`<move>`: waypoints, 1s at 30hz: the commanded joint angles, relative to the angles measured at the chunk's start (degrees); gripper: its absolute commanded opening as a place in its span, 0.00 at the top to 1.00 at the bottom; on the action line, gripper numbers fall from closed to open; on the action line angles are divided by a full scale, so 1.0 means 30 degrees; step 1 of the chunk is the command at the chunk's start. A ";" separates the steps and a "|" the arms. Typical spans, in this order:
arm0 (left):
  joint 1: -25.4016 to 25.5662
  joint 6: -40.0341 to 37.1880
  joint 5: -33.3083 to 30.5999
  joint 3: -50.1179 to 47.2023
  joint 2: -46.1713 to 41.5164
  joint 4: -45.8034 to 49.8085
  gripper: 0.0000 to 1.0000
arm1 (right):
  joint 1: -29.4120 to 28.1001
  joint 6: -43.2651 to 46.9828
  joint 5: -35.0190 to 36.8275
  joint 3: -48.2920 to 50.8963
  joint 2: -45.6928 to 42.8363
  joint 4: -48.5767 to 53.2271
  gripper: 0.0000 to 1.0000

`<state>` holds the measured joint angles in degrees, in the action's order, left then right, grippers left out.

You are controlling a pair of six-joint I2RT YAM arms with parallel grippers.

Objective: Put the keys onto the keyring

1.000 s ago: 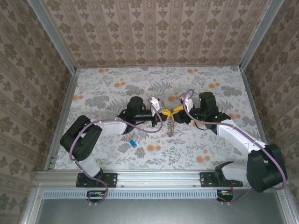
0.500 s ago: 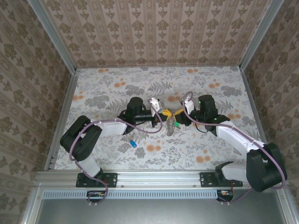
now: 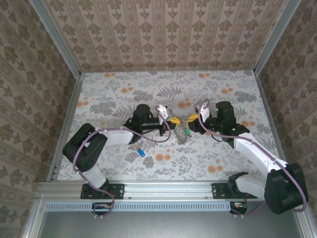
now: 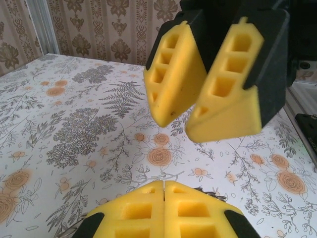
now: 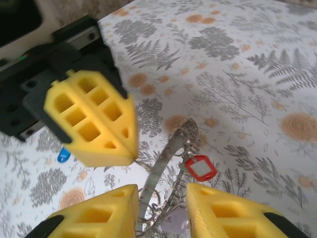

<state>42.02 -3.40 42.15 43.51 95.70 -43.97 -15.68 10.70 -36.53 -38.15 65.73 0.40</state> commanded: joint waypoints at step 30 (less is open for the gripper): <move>-0.0480 0.1352 0.0880 -0.0703 0.0195 -0.3918 1.00 | 0.0069 1.0484 -0.3721 -0.4705 0.5919 0.3511 0.70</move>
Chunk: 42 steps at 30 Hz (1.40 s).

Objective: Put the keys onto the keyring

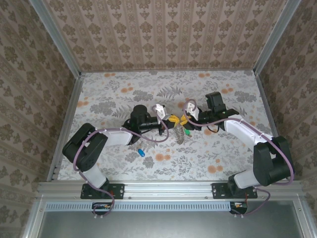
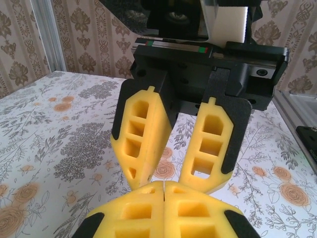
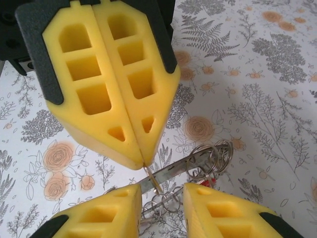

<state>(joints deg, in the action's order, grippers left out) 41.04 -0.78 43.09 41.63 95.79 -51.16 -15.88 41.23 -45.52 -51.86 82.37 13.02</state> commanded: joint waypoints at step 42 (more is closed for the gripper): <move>0.0852 -0.4969 -0.2542 0.0848 -0.4387 0.9411 0.58 | -0.3927 0.0237 0.8367 -0.2142 -0.4004 0.7024 1.00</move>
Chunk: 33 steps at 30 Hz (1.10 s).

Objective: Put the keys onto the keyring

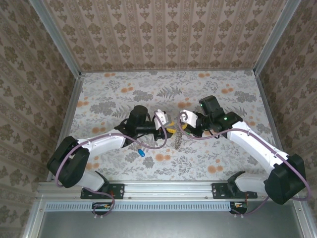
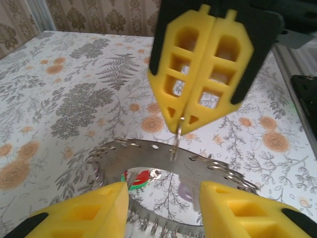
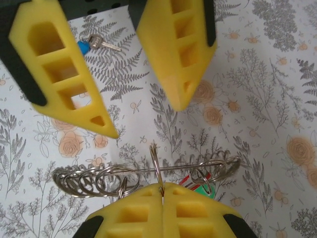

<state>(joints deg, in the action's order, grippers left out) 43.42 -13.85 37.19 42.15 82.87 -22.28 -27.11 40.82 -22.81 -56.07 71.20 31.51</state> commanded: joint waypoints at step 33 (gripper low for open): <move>0.0138 -0.0963 0.2752 0.2605 0.2265 0.0802 0.82 | -0.0449 -0.0693 -0.1011 -0.0129 0.0028 -0.0827 1.00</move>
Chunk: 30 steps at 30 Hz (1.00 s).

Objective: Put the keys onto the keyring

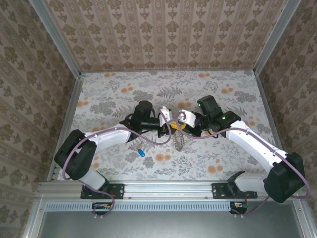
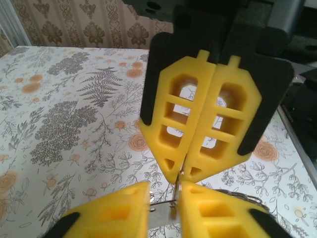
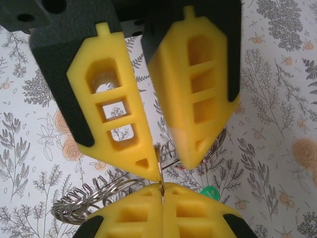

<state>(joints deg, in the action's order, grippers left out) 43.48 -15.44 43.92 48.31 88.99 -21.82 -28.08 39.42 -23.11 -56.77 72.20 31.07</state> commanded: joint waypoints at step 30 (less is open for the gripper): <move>-0.1017 0.7924 0.1458 -0.2807 0.3207 -1.6277 1.00 | 0.2884 -0.3351 -0.5817 0.5480 -0.1463 -1.1658 0.73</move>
<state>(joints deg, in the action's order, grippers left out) 40.82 6.55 46.39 39.07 98.96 -65.60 -19.68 30.63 -38.24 -40.34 66.76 -0.23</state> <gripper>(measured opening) 0.043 0.269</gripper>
